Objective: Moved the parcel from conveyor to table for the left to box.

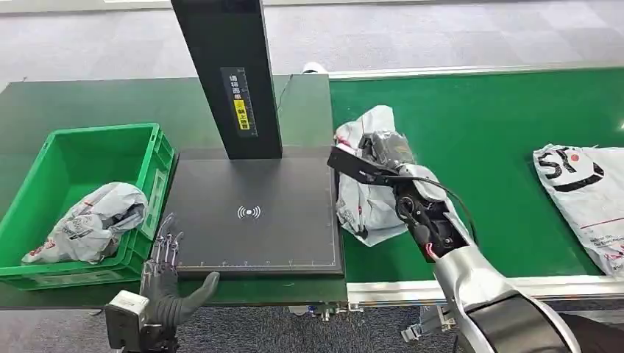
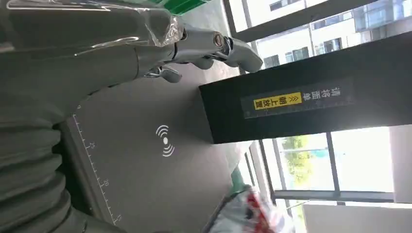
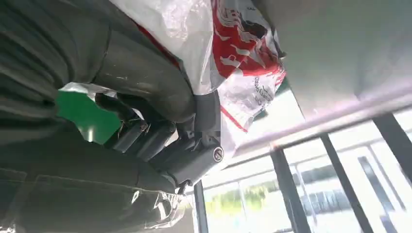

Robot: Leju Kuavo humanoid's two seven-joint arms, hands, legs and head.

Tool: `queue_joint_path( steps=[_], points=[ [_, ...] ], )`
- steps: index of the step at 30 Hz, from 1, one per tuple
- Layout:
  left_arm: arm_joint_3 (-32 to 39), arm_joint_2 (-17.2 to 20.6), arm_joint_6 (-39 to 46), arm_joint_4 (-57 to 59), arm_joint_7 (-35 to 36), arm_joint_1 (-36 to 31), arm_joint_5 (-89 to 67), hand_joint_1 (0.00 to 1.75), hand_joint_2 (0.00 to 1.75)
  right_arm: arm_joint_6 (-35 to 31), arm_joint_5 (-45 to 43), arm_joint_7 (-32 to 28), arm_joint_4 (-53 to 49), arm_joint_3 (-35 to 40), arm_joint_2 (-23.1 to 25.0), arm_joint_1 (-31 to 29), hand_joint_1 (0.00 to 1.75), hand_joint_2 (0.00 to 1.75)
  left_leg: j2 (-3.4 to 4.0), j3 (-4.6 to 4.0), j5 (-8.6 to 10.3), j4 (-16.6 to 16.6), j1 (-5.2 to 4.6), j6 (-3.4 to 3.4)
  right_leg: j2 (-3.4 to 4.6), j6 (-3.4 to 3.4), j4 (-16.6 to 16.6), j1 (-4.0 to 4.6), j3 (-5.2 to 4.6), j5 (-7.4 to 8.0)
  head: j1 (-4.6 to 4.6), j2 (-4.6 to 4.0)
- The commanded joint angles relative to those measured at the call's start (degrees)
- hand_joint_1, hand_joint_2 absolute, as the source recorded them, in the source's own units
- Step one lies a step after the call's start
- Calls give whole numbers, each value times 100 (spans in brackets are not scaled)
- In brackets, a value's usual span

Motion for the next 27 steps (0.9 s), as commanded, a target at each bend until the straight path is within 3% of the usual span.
queue_joint_path(
  steps=[1, 11, 27],
  points=[
    [133, -72, 11, 24, -66, -7, 15, 0, 175, -327, -260, -218, -1008, -507, 44, 202, 175, 175, -2, 6, -3, -2, -1, 13, -5, -16, -4, 3, 6, -1, -2, 0],
    [412, -278, 457, -211, -471, -81, 649, 0, 175, -338, -668, -917, -1845, -181, 222, 692, 175, 175, 2, 6, -2, -4, 2, 14, -3, -19, -6, 7, 6, 1, -2, 0],
    [279, -179, 940, 12, -533, -320, 1171, 0, 175, 763, -995, -1189, -523, 1039, 595, 620, 175, 175, 0, 22, -1, -12, 1, 15, -5, -21, -13, 7, 22, 0, 0, 0]
  ],
)
